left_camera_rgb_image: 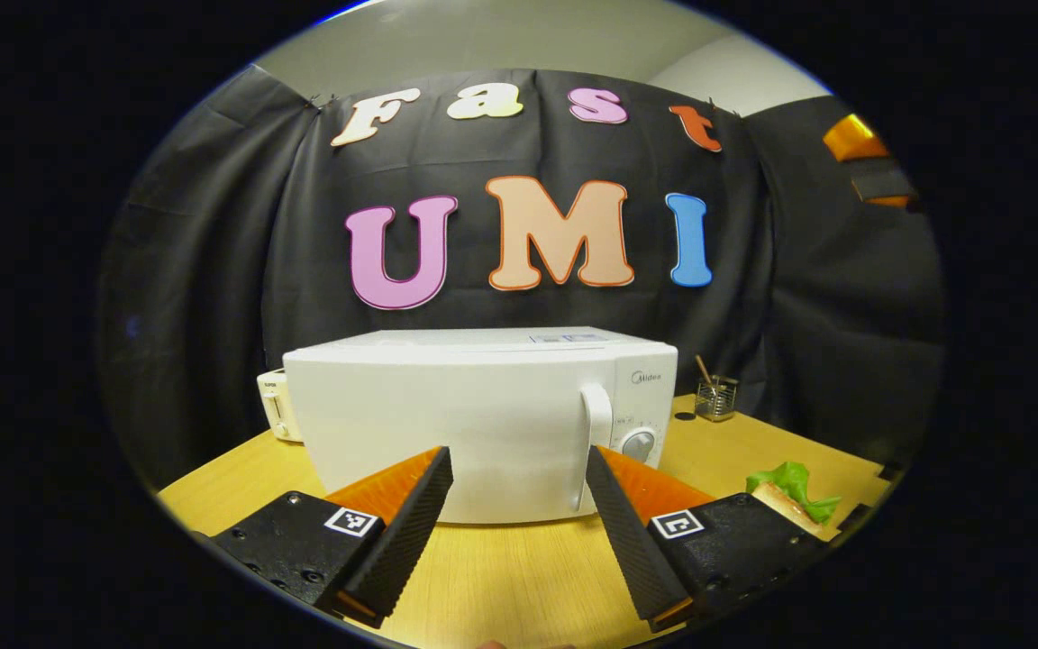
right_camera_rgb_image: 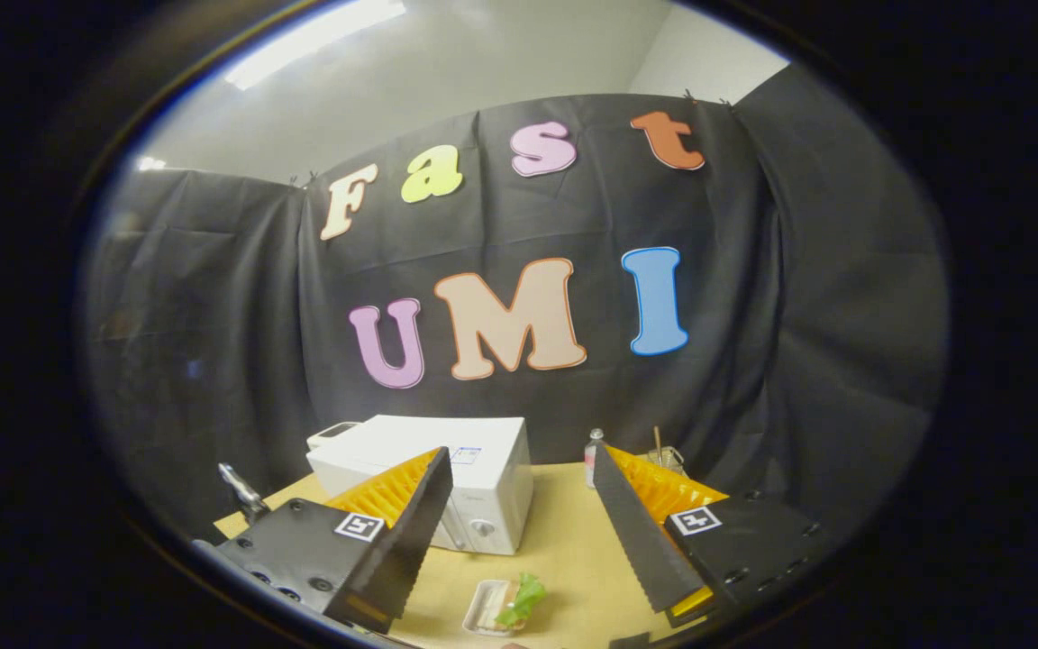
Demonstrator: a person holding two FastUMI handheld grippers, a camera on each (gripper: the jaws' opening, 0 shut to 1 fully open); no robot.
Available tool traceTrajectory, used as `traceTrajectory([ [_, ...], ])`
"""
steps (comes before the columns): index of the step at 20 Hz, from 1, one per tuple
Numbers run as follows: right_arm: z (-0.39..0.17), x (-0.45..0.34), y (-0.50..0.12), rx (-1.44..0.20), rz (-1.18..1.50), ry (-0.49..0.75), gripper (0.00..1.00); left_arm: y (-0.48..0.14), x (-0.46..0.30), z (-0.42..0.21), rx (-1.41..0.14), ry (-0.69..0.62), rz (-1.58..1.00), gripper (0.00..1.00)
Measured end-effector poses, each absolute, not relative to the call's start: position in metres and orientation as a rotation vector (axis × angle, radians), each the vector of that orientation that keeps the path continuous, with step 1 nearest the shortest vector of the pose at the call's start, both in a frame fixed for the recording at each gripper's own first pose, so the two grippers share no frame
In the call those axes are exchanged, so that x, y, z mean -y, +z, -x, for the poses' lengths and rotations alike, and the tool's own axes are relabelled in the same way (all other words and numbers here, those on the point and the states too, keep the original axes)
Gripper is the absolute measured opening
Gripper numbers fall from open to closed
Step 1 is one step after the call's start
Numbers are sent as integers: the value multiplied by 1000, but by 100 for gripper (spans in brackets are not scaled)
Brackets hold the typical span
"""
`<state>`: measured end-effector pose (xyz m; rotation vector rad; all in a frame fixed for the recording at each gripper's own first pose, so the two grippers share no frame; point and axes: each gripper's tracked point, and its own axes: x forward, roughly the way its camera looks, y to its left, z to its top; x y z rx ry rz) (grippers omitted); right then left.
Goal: Open the microwave oven with the left hand, put the food in, and close the microwave oven.
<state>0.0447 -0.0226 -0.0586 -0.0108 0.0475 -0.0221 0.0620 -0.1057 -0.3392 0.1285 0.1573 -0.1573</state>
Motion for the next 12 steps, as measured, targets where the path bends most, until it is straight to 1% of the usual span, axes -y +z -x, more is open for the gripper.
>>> traceTrajectory([
  [1, -45, 25, -58, -44, 7, -26, 92, -343, 115, -67, -141, -179, -130, 95],
  [2, -45, 28, -58, -41, 6, -32, 98, -348, 122, -73, -136, -196, -119, 95],
  [3, -46, 30, -59, -40, 9, -39, 92, -355, 130, -78, -141, -213, -105, 94],
  [5, -45, 35, -59, -35, 7, -50, 92, -375, 143, -90, -185, -229, -79, 94],
  [6, -44, 36, -61, -37, 7, -50, 98, -383, 147, -96, -205, -226, -74, 94],
  [7, -43, 37, -63, -40, 8, -51, 98, -390, 149, -103, -224, -214, -71, 95],
  [8, -43, 38, -65, -44, 11, -54, 92, -396, 151, -107, -240, -207, -71, 95],
  [10, -39, 40, -67, -45, 22, -57, 92, -403, 156, -114, -249, -204, -65, 95],
  [11, -37, 40, -67, -42, 27, -57, 99, -404, 156, -118, -247, -198, -71, 95],
  [12, -37, 40, -68, -41, 31, -54, 98, -404, 155, -122, -242, -188, -79, 95],
])
